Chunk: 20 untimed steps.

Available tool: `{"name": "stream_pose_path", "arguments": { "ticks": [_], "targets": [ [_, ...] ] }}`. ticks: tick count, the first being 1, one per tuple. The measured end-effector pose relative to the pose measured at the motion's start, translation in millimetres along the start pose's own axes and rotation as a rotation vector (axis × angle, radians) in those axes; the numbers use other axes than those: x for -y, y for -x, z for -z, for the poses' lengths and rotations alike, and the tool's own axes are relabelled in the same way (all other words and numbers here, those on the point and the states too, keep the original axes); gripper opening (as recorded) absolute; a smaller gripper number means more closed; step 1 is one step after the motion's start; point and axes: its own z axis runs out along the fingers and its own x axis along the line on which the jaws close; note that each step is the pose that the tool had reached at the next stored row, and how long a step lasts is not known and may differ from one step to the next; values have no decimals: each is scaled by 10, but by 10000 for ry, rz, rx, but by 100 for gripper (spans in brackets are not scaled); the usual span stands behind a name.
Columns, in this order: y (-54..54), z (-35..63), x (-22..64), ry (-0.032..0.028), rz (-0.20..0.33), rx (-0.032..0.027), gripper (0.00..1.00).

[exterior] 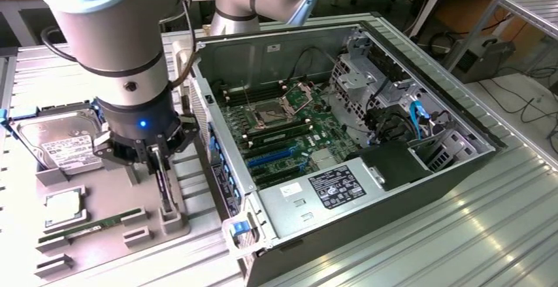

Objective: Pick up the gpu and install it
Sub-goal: 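Pick up the gpu and move the gpu toward the slot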

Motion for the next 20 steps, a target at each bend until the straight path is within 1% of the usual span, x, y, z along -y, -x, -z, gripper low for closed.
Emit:
{"name": "stream_pose_path", "arguments": {
  "ticks": [1,3,4,15,19,20],
  "targets": [
    [8,68,-4,1,8,0,26],
    [18,164,-9,-1,9,-2,26],
    [24,242,-14,0,9,-1,26],
    [78,749,-34,0,9,-32,26],
    [118,981,-31,1,8,-38,26],
    [126,1025,-29,0,8,-40,26]
  ]
}}
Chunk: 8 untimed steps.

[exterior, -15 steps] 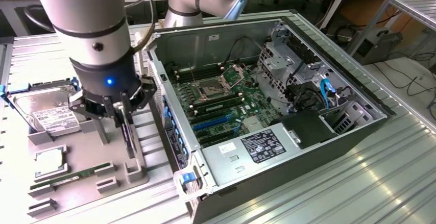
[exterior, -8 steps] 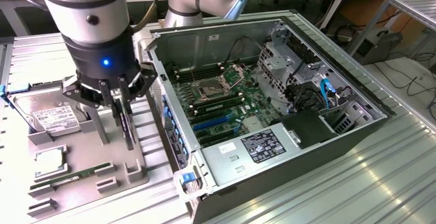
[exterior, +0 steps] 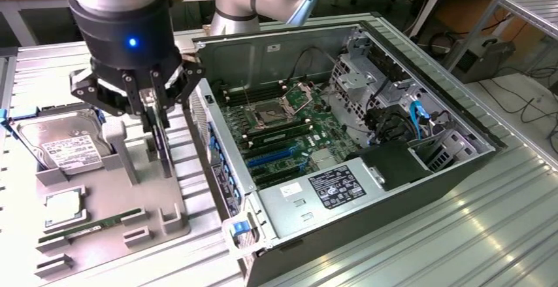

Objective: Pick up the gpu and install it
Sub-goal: 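Pick up the gpu and move the gpu toward the slot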

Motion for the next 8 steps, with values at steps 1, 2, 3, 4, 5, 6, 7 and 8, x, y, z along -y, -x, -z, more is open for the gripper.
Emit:
{"name": "stream_pose_path", "arguments": {
  "ticks": [1,2,3,4,5,6,7,8],
  "targets": [
    [17,72,3,1,0,-2,26],
    [38,150,9,0,0,-7,26],
    [70,241,19,0,-1,-12,26],
    [105,328,29,1,-2,-21,26],
    [136,390,37,0,-2,-29,26],
    [156,424,41,0,-3,-34,26],
    [196,483,51,0,-2,-46,26],
    [235,530,60,0,-4,-60,26]
  ]
}}
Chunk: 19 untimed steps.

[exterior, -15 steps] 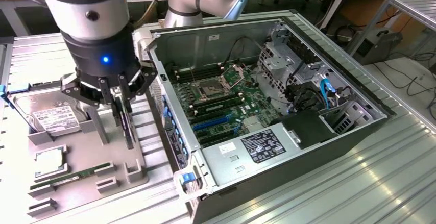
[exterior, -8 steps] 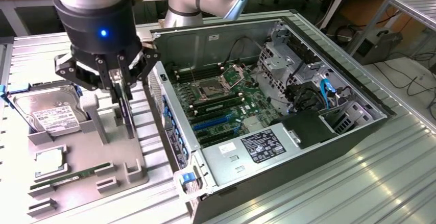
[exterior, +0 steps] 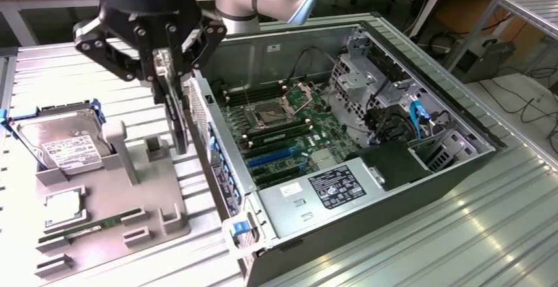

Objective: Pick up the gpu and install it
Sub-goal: 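Pick up the gpu and move the gpu toward the slot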

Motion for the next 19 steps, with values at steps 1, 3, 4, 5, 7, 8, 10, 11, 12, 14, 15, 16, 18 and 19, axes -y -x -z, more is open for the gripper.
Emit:
{"name": "stream_pose_path", "arguments": {
  "ticks": [1,3,4,5,7,8,10,11,12,14,15,16,18,19],
  "targets": [
    [41,44,10,0,-1,-15,26],
    [130,137,33,0,-3,-52,26],
    [185,192,46,2,-4,-76,26],
    [249,264,59,1,-7,-119,26],
    [355,337,66,2,-13,-227,26],
    [400,347,66,4,-17,-281,26],
    [494,353,67,4,-23,-402,26],
    [551,353,68,4,-28,-472,26],
    [597,353,68,5,-30,-523,26],
    [686,352,69,5,-35,-603,26],
    [733,352,69,5,-37,-634,26],
    [779,351,70,6,-39,-665,26],
    [955,348,72,8,-44,-759,26],
    [999,347,72,7,-45,-775,26]
  ]
}}
